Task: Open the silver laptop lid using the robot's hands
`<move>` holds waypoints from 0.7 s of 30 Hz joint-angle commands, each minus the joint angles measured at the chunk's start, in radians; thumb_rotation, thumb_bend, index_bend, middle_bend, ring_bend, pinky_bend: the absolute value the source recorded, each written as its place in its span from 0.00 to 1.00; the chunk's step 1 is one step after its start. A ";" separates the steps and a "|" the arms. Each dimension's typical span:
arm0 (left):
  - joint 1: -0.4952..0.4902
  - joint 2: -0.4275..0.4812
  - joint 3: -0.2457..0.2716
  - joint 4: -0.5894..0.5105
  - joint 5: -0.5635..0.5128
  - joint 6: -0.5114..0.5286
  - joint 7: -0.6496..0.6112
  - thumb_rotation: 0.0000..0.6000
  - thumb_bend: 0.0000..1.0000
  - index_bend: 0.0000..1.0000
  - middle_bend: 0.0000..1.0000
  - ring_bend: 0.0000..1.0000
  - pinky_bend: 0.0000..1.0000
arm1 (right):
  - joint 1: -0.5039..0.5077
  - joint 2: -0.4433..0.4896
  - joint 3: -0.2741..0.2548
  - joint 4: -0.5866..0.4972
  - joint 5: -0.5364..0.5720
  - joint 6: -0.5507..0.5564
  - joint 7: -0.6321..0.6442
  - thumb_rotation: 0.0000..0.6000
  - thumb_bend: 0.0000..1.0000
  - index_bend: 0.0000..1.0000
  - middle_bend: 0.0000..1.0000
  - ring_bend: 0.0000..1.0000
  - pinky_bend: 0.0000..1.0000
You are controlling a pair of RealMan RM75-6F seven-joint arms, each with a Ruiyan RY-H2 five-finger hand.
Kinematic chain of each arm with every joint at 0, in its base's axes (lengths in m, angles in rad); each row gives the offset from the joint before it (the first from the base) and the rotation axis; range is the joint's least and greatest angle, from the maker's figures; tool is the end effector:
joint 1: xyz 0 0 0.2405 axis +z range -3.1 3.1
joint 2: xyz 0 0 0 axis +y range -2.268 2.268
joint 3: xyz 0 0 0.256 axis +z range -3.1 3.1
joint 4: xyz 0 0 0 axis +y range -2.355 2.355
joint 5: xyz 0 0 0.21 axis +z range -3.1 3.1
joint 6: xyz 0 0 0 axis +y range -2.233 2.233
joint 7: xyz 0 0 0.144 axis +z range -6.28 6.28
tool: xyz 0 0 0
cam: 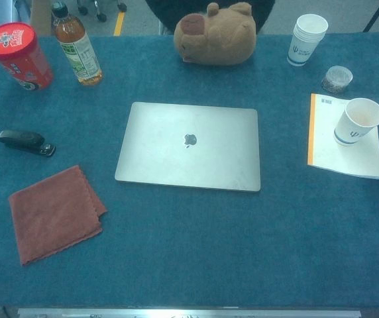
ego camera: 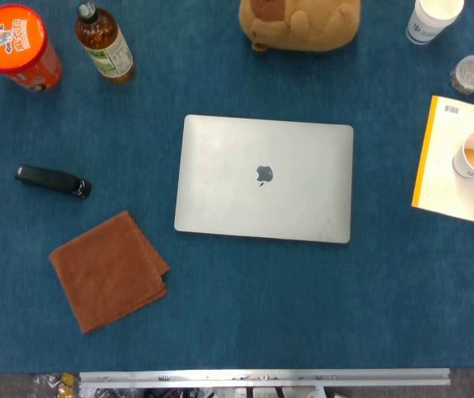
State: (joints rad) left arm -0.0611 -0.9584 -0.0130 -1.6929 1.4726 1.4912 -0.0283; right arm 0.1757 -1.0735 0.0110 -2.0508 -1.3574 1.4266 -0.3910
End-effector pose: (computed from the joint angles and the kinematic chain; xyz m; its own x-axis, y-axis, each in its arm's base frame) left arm -0.3156 0.1653 0.2005 0.4411 0.0367 0.8967 0.8958 0.0437 -0.4424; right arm -0.2297 -0.1847 0.1338 0.3906 -0.1337 0.9108 -0.9199 -0.0198 0.3916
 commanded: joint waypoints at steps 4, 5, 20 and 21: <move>0.000 -0.003 0.002 0.003 0.001 -0.009 -0.001 1.00 0.47 0.11 0.04 0.00 0.00 | 0.001 -0.001 0.003 -0.003 -0.008 -0.010 -0.001 1.00 0.41 0.06 0.13 0.00 0.06; 0.001 -0.002 0.002 0.002 0.002 -0.007 -0.001 1.00 0.47 0.11 0.04 0.00 0.00 | 0.002 -0.001 0.004 -0.005 -0.013 -0.012 0.000 1.00 0.41 0.06 0.13 0.00 0.06; 0.013 0.035 -0.009 -0.026 -0.002 0.011 -0.001 1.00 0.47 0.11 0.04 0.00 0.00 | 0.131 -0.046 0.055 -0.048 -0.054 -0.176 -0.050 1.00 0.31 0.06 0.13 0.00 0.06; 0.013 0.037 -0.009 -0.028 -0.001 0.011 0.001 1.00 0.47 0.11 0.04 0.00 0.00 | 0.146 -0.058 0.061 -0.048 -0.047 -0.193 -0.061 1.00 0.28 0.06 0.13 0.00 0.06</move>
State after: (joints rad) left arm -0.0480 -0.9220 -0.0218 -1.7205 1.4711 1.5021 -0.0277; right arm 0.2910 -1.1069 0.0568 -2.0930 -1.4094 1.2664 -0.4288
